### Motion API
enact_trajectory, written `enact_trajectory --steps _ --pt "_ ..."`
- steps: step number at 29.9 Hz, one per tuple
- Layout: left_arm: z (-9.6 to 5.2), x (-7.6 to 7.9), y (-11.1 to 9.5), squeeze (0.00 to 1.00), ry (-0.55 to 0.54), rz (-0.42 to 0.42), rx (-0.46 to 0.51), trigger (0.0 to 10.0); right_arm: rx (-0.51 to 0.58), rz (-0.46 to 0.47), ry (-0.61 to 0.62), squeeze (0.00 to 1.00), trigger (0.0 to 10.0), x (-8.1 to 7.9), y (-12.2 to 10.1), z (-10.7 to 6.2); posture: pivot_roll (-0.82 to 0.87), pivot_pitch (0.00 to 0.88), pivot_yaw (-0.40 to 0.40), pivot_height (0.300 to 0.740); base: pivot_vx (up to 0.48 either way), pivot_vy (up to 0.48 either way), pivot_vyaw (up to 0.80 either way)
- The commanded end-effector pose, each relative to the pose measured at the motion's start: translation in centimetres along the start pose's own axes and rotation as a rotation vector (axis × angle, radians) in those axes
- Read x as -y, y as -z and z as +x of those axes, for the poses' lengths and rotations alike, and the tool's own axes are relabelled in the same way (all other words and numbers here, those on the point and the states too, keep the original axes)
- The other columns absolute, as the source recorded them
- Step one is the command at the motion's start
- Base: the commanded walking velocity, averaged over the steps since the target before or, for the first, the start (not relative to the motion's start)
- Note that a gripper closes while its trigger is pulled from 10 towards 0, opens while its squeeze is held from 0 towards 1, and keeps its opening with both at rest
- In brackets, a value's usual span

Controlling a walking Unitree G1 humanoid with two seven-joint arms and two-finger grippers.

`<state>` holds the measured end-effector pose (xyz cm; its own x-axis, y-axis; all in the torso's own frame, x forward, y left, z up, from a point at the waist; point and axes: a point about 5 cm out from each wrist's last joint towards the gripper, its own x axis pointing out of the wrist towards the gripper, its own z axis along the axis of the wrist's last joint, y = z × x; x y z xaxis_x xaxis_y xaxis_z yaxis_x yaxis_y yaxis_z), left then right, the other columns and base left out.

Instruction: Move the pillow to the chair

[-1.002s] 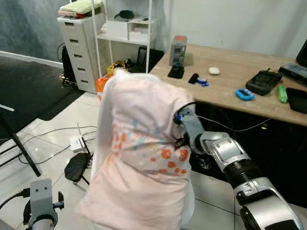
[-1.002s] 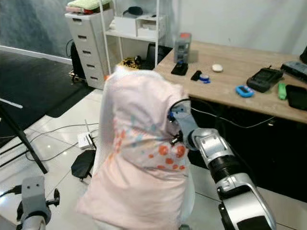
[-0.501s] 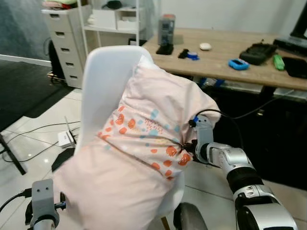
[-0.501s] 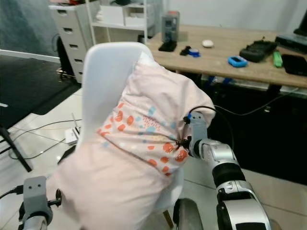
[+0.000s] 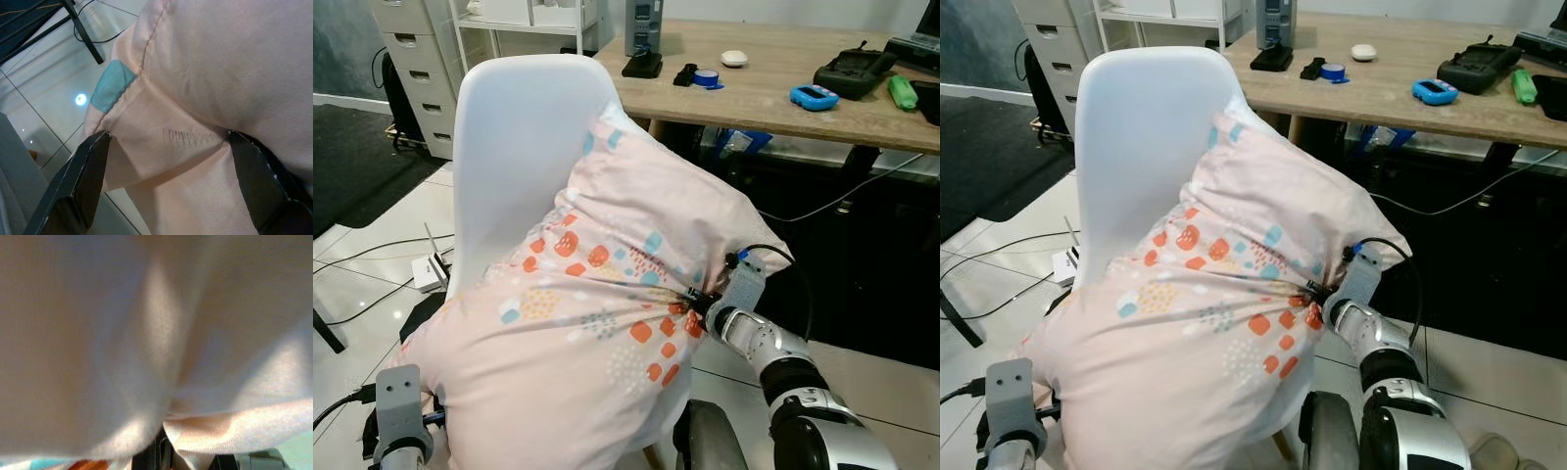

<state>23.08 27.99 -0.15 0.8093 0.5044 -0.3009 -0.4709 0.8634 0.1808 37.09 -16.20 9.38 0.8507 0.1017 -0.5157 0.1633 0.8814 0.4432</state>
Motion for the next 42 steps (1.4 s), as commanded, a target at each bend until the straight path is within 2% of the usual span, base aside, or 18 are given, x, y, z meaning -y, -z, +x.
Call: enact_trajectory --steps 1,3,4,8,9,11,12,13,14,21,26,30,32,33,35,38,41,42 --pt "-0.2 0.1 0.5 0.00 0.017 0.001 -0.026 10.0 -0.073 0.003 -0.040 0.00 10.0 -1.1 1.5 0.3 -0.14 0.112 -0.001 0.445 0.000 0.000 0.00" --pt "-0.1 0.1 0.5 0.00 0.018 -0.004 -0.026 10.0 -0.083 -0.004 -0.063 0.00 10.0 -1.6 1.6 0.3 -0.14 0.114 0.000 0.440 0.000 0.000 0.00" --pt "0.0 0.2 0.2 0.00 0.025 -0.062 -0.023 10.0 -0.080 -0.013 -0.101 0.00 10.0 -2.4 1.5 0.4 -0.14 0.117 0.001 0.431 0.000 0.000 0.00" --pt "0.6 0.4 -2.4 0.00 0.120 -0.378 0.066 10.0 -0.038 -0.002 -0.150 0.00 10.0 -3.2 0.5 0.3 -0.14 0.122 0.000 0.413 0.000 0.000 0.00" --pt "0.6 0.4 -2.4 0.00 0.120 -0.378 0.066 10.0 -0.038 -0.002 -0.150 0.00 10.0 -3.2 0.5 0.3 -0.14 0.122 0.000 0.413 0.000 0.000 0.00" --pt "1.0 -0.6 -5.0 0.00 0.187 -0.635 0.163 10.0 -0.007 0.010 -0.202 0.00 10.0 -4.0 -0.1 0.3 -0.14 0.125 0.002 0.398 0.000 0.000 0.00" --pt "1.0 -0.6 -5.0 0.00 0.187 -0.635 0.163 10.0 -0.007 0.010 -0.202 0.00 10.0 -4.0 -0.1 0.3 -0.14 0.125 0.002 0.398 0.000 0.000 0.00" --pt "1.0 -1.4 -6.6 0.00 0.257 -0.764 0.222 10.0 0.000 0.013 -0.237 0.00 10.0 -4.6 -0.3 0.3 -0.13 0.127 0.002 0.388 0.000 0.000 0.00" --pt "0.8 -1.7 -7.5 0.00 0.318 -0.800 0.249 10.0 0.005 0.003 -0.248 0.00 10.0 -4.9 -0.3 0.3 -0.13 0.127 0.002 0.383 0.000 0.000 0.00" --pt "-0.3 -2.0 -10.1 0.00 0.516 -0.754 0.301 10.0 -0.002 -0.052 -0.256 0.00 10.0 -5.6 0.3 0.4 -0.12 0.129 0.004 0.353 0.000 0.000 0.00" --pt "-0.9 -1.1 -11.2 0.00 0.592 -0.685 0.288 10.0 0.010 -0.072 -0.232 0.00 10.0 -5.6 0.3 0.5 -0.12 0.132 0.006 0.338 0.000 0.000 0.00" --pt "-2.8 0.4 -14.1 0.00 0.761 -0.699 0.271 10.0 0.046 -0.083 -0.186 0.00 10.0 -5.5 0.0 0.6 -0.12 0.134 0.008 0.313 0.000 0.000 0.00" --pt "-3.0 0.5 -14.8 0.00 0.760 -0.648 0.269 10.0 0.044 -0.096 -0.181 0.00 10.0 -5.6 0.1 0.6 -0.12 0.134 0.007 0.308 0.000 0.000 0.00" --pt "-3.0 0.4 -16.3 0.00 0.737 -0.574 0.263 10.0 0.045 -0.116 -0.177 0.00 10.0 -5.7 0.3 0.7 -0.11 0.134 0.004 0.300 0.000 0.000 0.00" --pt "-2.9 0.2 -16.6 0.00 0.722 -0.553 0.257 10.0 0.046 -0.118 -0.177 0.00 10.0 -5.7 0.4 0.7 -0.11 0.134 0.004 0.300 0.000 0.000 0.00" --pt "-2.1 -2.5 -18.9 0.00 0.573 -0.538 0.358 10.0 0.044 -0.128 -0.183 0.00 10.0 -5.9 0.6 0.7 -0.10 0.130 0.002 0.300 0.000 0.000 0.00" --pt "-1.6 -3.5 -19.4 0.00 0.492 -0.521 0.387 10.0 0.045 -0.131 -0.183 0.00 10.0 -5.9 0.6 0.7 -0.10 0.126 0.002 0.300 0.000 0.000 0.00" --pt "-0.9 -4.7 -19.4 0.00 0.380 -0.447 0.408 10.0 0.044 -0.133 -0.183 0.00 10.0 -5.9 0.6 0.7 -0.10 0.123 0.004 0.300 0.000 0.000 0.00"
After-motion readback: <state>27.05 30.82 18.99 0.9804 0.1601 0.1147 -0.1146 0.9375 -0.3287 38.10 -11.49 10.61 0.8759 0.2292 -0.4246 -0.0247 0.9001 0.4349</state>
